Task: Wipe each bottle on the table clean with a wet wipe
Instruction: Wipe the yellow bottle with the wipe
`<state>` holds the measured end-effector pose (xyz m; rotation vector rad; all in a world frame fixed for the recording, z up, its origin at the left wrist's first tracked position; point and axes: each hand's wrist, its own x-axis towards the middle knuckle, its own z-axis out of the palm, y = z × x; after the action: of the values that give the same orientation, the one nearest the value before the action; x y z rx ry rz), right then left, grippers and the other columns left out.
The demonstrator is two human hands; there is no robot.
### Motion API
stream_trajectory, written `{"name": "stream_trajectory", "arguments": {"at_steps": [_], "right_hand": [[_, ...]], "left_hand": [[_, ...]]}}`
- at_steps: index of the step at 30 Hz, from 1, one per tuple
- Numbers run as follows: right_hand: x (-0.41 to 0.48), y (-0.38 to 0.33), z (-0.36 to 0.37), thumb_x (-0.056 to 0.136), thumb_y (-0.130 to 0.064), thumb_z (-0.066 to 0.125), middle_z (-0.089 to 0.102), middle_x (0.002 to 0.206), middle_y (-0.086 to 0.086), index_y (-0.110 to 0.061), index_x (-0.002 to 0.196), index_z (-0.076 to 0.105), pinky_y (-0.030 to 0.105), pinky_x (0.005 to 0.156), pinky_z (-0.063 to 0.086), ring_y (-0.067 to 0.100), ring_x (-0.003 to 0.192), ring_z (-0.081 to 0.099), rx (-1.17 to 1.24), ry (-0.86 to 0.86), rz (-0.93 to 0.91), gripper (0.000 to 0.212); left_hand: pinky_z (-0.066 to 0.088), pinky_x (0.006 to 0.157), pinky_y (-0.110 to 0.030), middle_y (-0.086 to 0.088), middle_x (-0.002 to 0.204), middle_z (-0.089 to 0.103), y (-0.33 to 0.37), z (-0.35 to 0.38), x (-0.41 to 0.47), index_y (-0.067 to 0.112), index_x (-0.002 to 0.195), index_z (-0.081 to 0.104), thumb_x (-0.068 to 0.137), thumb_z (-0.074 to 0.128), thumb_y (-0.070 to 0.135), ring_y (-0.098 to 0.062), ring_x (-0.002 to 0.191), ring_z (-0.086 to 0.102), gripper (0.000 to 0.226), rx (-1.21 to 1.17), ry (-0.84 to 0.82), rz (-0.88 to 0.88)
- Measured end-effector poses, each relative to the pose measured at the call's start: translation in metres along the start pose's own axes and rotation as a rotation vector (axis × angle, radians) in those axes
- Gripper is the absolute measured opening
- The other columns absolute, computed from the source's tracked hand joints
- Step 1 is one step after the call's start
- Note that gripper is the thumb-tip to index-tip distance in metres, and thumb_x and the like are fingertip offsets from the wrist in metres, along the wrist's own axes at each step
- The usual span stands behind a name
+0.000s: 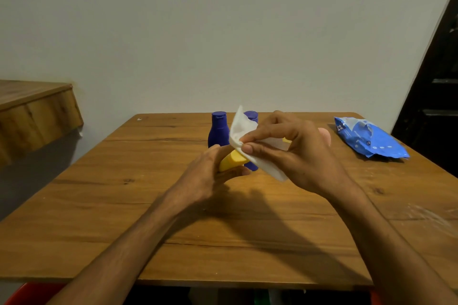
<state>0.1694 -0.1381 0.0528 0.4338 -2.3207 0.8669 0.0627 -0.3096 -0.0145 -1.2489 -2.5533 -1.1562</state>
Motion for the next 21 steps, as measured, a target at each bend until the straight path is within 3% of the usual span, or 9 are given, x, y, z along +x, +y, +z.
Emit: {"name": "stream_trajectory", "arguments": {"at_steps": [2, 5, 6, 9, 12, 14, 16, 19, 21], "right_hand": [[0.001, 0.000, -0.004, 0.080, -0.038, 0.069, 0.061, 0.092, -0.016, -0.033, 0.094, 0.074, 0.016, 0.070, 0.041, 0.006, 0.092, 0.055, -0.021, -0.029, -0.001, 0.016], [0.001, 0.006, -0.012, 0.080, -0.037, 0.069, 0.063, 0.094, -0.013, -0.030, 0.096, 0.075, 0.022, 0.072, 0.040, 0.006, 0.092, 0.055, -0.024, -0.009, 0.021, 0.019], [0.001, 0.007, -0.011, 0.080, -0.038, 0.069, 0.063, 0.094, -0.013, -0.030, 0.096, 0.075, 0.025, 0.071, 0.040, 0.006, 0.091, 0.055, -0.026, 0.002, 0.021, 0.019], [-0.001, 0.002, 0.001, 0.080, -0.043, 0.067, 0.061, 0.092, -0.017, -0.035, 0.096, 0.073, 0.029, 0.070, 0.043, 0.007, 0.091, 0.055, -0.037, 0.009, -0.047, 0.019], [0.000, -0.002, 0.011, 0.082, -0.051, 0.062, 0.060, 0.091, -0.019, -0.040, 0.097, 0.072, 0.049, 0.074, 0.045, 0.010, 0.093, 0.055, -0.023, -0.008, -0.130, 0.021], [0.001, 0.003, 0.007, 0.081, -0.052, 0.063, 0.061, 0.089, -0.019, -0.041, 0.095, 0.072, 0.051, 0.073, 0.045, 0.010, 0.092, 0.055, -0.037, 0.011, -0.123, 0.020], [0.001, 0.008, 0.001, 0.080, -0.054, 0.062, 0.061, 0.090, -0.021, -0.042, 0.094, 0.072, 0.053, 0.074, 0.044, 0.008, 0.092, 0.053, -0.084, 0.043, -0.089, 0.021], [0.000, 0.011, -0.001, 0.079, -0.052, 0.062, 0.059, 0.090, -0.023, -0.041, 0.093, 0.072, 0.055, 0.074, 0.044, 0.006, 0.091, 0.051, -0.125, 0.069, -0.055, 0.020], [0.000, 0.007, 0.005, 0.079, -0.049, 0.064, 0.057, 0.089, -0.024, -0.038, 0.095, 0.072, 0.053, 0.074, 0.044, 0.007, 0.091, 0.051, -0.106, 0.074, -0.074, 0.021]], "left_hand": [[0.045, 0.101, -0.053, -0.003, 0.126, 0.058, 0.005, -0.001, 0.001, 0.053, 0.112, 0.051, 0.087, 0.070, 0.023, -0.020, 0.118, 0.054, 0.044, -0.114, -0.023, -0.078], [0.041, 0.105, -0.052, -0.011, 0.132, 0.056, 0.017, 0.001, 0.001, 0.066, 0.096, 0.056, 0.072, 0.070, 0.065, -0.027, 0.123, 0.053, 0.028, -0.209, 0.017, -0.041], [0.041, 0.105, -0.052, -0.011, 0.132, 0.056, 0.018, 0.002, 0.002, 0.064, 0.096, 0.058, 0.071, 0.069, 0.067, -0.028, 0.122, 0.053, 0.028, -0.278, 0.000, -0.083], [0.046, 0.099, -0.052, -0.011, 0.123, 0.060, 0.013, 0.001, -0.001, 0.029, 0.118, 0.059, 0.080, 0.071, 0.031, -0.027, 0.115, 0.057, 0.040, -0.201, -0.017, -0.054], [0.045, 0.099, -0.053, -0.020, 0.121, 0.061, 0.010, -0.003, -0.003, -0.002, 0.121, 0.056, 0.084, 0.067, 0.014, -0.036, 0.113, 0.057, 0.042, -0.165, -0.021, -0.053], [0.044, 0.102, -0.046, -0.016, 0.124, 0.058, 0.015, -0.005, -0.003, 0.011, 0.121, 0.058, 0.085, 0.068, 0.012, -0.033, 0.116, 0.055, 0.037, -0.114, -0.026, -0.061], [0.044, 0.102, -0.048, -0.009, 0.125, 0.058, 0.015, -0.005, -0.003, 0.040, 0.115, 0.051, 0.084, 0.071, 0.014, -0.025, 0.116, 0.054, 0.045, -0.107, -0.004, -0.036], [0.045, 0.100, -0.049, -0.003, 0.120, 0.059, 0.010, -0.001, -0.001, 0.040, 0.116, 0.049, 0.086, 0.070, 0.012, -0.015, 0.111, 0.056, 0.046, -0.069, 0.010, -0.053], [0.045, 0.102, -0.047, -0.003, 0.121, 0.058, 0.011, 0.000, -0.002, 0.039, 0.115, 0.050, 0.085, 0.071, 0.008, -0.012, 0.109, 0.058, 0.048, -0.174, 0.011, -0.094]]}}
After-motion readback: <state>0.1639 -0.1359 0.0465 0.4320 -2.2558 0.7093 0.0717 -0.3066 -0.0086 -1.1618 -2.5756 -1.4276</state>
